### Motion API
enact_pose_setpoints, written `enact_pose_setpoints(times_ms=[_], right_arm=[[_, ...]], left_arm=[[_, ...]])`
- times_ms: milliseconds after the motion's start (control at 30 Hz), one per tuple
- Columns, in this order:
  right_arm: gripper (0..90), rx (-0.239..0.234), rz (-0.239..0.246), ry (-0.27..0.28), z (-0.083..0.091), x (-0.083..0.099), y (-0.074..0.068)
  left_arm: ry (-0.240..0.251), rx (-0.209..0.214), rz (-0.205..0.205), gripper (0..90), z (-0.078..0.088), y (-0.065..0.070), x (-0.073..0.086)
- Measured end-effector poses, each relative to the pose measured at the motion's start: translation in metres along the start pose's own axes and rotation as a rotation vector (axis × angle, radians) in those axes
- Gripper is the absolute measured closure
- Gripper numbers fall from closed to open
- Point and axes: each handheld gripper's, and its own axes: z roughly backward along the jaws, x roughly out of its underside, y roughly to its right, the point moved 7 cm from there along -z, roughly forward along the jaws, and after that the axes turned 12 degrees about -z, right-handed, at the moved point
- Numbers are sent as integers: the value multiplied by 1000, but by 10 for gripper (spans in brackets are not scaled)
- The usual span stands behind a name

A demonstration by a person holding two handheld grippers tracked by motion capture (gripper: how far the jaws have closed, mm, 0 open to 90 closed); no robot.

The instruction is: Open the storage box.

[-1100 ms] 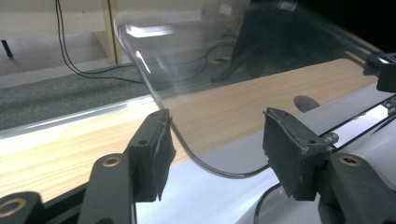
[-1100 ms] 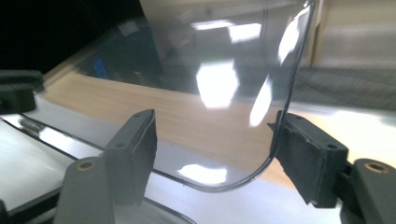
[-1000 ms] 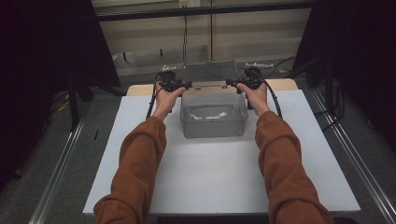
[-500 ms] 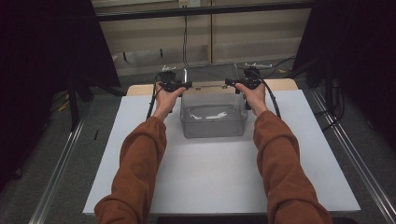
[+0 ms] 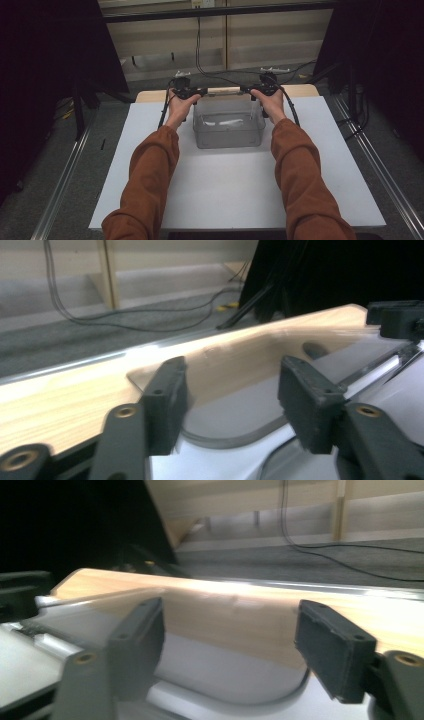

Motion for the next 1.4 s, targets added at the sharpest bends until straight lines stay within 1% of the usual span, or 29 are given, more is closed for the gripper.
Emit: enact_pose_setpoints(times_ms=[33, 67, 100, 133, 167, 200, 267, 333, 400, 467, 500, 633, 700, 733, 833, 867, 900, 1000, 1033, 1100, 1133, 1167, 1200, 1300, 1367, 1400], right_arm=[[255, 35, 27, 6, 1, -1, 1], [256, 43, 37, 12, 1, -1, 1], [244, 35, 26, 10, 1, -1, 1], [238, 44, 35, 12, 2, -1, 1], [235, 57, 46, 16, 3, -2, 2], [229, 57, 52, 19, 3, -2, 2], [223, 60, 59, 28, 5, -4, 3], [216, 48, 54, 30, 7, -6, 1], [204, 43, 73, 25, 9, -5, -1], [202, 33, 86, 28, 12, -5, -4], [197, 31, 93, 38, 14, -5, -4], [184, 26, 101, 57, 21, -5, -4], [184, 24, 110, 73, 24, -6, -5], [184, 21, 109, 77, 26, -6, -6], [179, 21, 121, 77, 30, -5, -7], [177, 22, 122, 80, 31, -5, -7], [175, 17, 125, 88, 33, -5, -8], [145, 10, 141, 92, 36, -4, -11], [141, 12, 150, 99, 38, -4, -11], [107, 8, 167, 109, 41, -4, -13], [90, 8, 171, 112, 42, -4, -14], [75, 9, 174, 114, 43, -3, -15], [64, 9, 177, 117, 44, -3, -16], [37, 2, 200, 129, 48, -2, -17], [36, 2, 213, 135, 50, 0, -19], [36, 6, 220, 136, 51, 0, -19]], left_arm=[[-2, -6, 9, 455, -1, 0, 0], [-3, -8, 10, 447, -1, -1, 1], [-3, -12, 11, 421, 0, -2, 1], [0, -12, 11, 400, 0, -3, 1], [-5, -20, 2, 374, 1, -4, 1], [-7, -20, -6, 352, 2, -5, 0], [-5, -26, -19, 335, 4, -6, 0], [-5, -29, -8, 312, 5, -6, 1], [1, -38, -4, 276, 6, -7, 1], [6, -46, -6, 243, 7, -7, 2], [5, -47, -6, 234, 8, -7, 2], [8, -55, -15, 185, 11, -6, 1], [27, -53, -22, 181, 13, -4, -2], [29, -54, -24, 179, 15, -3, -4], [27, -56, -39, 152, 20, 0, -8], [41, -50, -39, 143, 21, 1, -10], [42, -51, -48, 139, 23, 2, -11], [56, -65, -71, 121, 26, 4, -12], [69, -66, -65, 118, 26, 5, -12], [64, -71, -82, 113, 28, 6, -9], [56, -72, -98, 105, 28, 7, -7], [52, -69, -98, 94, 28, 8, -7], [51, -67, -106, 84, 29, 8, -6], [87, -51, -97, 74, 34, 12, -7], [92, -42, -98, 55, 38, 15, -6], [87, -35, -127, 47, 41, 16, -5]])
